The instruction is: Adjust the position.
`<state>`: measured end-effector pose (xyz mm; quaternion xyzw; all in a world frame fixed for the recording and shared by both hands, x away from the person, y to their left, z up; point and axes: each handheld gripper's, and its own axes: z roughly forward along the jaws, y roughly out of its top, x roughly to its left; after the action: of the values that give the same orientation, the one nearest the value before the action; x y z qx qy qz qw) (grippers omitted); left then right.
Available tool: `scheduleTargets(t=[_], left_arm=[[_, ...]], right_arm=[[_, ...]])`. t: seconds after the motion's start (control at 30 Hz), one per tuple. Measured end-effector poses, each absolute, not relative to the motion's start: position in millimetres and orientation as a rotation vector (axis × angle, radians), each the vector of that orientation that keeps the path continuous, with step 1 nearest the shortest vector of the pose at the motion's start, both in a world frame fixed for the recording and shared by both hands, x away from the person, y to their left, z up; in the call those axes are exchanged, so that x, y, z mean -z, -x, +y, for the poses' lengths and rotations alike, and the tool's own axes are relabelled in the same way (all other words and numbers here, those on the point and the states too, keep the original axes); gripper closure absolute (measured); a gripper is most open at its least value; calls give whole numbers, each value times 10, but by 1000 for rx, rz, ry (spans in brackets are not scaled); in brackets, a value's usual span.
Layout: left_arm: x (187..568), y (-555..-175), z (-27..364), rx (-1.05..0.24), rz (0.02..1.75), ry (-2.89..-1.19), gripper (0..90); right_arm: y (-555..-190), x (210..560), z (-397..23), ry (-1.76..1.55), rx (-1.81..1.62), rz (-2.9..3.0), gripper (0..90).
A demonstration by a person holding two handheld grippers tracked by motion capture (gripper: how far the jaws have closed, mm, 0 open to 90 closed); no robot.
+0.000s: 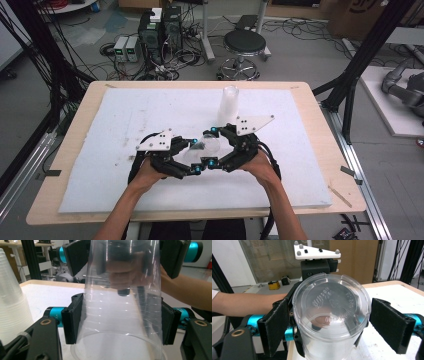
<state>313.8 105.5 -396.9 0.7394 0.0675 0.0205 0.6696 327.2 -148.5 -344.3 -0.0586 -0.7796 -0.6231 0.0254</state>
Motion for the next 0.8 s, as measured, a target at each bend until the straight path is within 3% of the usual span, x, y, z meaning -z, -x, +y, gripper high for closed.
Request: scheduleTargets(t=[0.2, 0.33, 0.4, 0.63, 0.8], left_arm=[[3831, -3124, 1148, -59, 154, -1811, 338], [3710, -3141, 1193, -60, 149, -2048, 338], [3687, -3141, 1191, -51, 147, -2089, 335], [3533, -3169, 1123, -2, 132, -2370, 331], [3475, -3185, 1060, 7, 118, -2455, 331]], right_arm=[[-3243, 3434, -1536, 174, 1882, -2461, 163], [-3225, 3450, -1582, 194, 1811, -2530, 163], [-3223, 3454, -1590, 208, 1786, -2558, 163], [-3180, 3406, -1532, 160, 1442, -2843, 163], [-3150, 3357, -1443, 117, 1230, -2963, 164]])
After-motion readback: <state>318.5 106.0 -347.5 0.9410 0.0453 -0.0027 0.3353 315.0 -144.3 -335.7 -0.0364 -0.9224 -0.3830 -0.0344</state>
